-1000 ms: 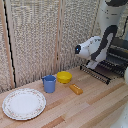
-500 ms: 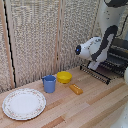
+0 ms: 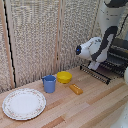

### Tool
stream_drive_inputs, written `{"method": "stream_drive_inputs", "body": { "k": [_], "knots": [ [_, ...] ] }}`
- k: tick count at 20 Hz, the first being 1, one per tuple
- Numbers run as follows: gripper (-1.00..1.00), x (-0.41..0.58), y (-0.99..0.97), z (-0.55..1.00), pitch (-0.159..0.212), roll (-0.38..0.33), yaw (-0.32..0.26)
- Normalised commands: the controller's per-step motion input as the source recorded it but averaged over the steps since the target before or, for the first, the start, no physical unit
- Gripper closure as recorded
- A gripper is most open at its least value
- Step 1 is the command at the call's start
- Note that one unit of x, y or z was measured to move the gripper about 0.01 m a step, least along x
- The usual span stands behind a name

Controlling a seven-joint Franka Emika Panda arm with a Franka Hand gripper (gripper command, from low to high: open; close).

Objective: Position your gripper near the tray handle while precisely lining it up. Firmly yet gently grip the handle, ensuring a strong hold. Slide the tray into the oven in a steady manner until it's entirely inside. Relinquish the handle as it sits within the oven and extract your gripper with care.

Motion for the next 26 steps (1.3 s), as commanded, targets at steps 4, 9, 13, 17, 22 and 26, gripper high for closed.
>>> {"method": "stream_drive_inputs", "body": {
  "k": [4, 9, 13, 17, 22, 26],
  "knots": [
    [1.00, -0.093, -0.96, 0.48, 0.000, 0.008, 0.059],
    [1.00, -0.004, -0.82, 0.78, 0.000, 0.084, 0.059],
    [1.00, -0.055, -0.91, 0.77, 0.000, 0.062, 0.041],
    [1.00, -0.089, -0.92, 0.70, 0.000, 0.029, 0.073],
    [1.00, -0.201, -0.93, 0.50, -0.009, 0.002, 0.055],
    [1.00, -0.136, -1.00, 0.07, -0.006, -0.033, 0.025]
  ]
}}
